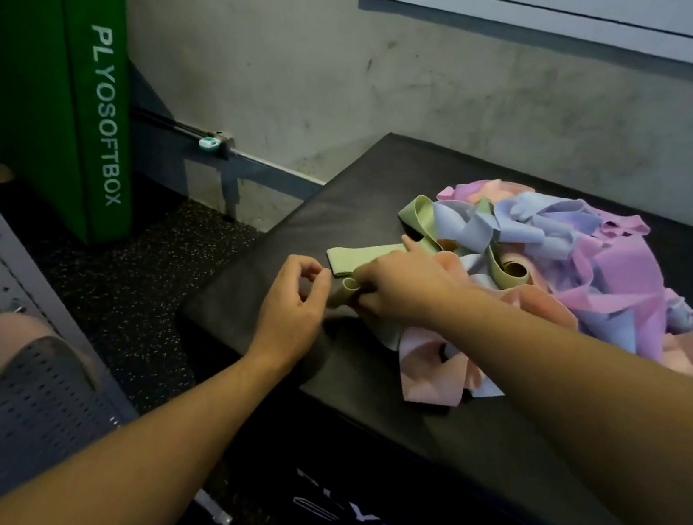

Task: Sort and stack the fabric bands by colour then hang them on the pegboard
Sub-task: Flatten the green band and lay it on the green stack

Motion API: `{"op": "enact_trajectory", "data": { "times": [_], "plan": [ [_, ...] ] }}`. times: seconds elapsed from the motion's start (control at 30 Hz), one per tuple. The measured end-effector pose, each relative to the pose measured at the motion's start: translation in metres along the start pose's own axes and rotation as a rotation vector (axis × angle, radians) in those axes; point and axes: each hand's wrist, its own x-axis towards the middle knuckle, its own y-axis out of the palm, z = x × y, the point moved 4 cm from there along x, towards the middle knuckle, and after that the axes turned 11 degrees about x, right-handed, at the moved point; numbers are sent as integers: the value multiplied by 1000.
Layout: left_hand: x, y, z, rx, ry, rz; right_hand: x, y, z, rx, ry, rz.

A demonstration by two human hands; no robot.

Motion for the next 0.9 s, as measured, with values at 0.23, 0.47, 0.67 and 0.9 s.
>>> {"op": "enact_trajectory", "data": {
  "times": [0.23,0.47,0.67,0.9],
  "plan": [
    [-9,8,-9,-118,-46,146,-44,-30,-20,550,28,-403],
    [-50,52,-60,-150,-32,335,-87,-77,-20,911,-4,-683],
    [-63,85,-102,-115,17,420,-127,-107,-36,986,149,-838],
    [-68,88,-138,146,206,317,-188,-113,-68,1135,323,-851]
  ]
}}
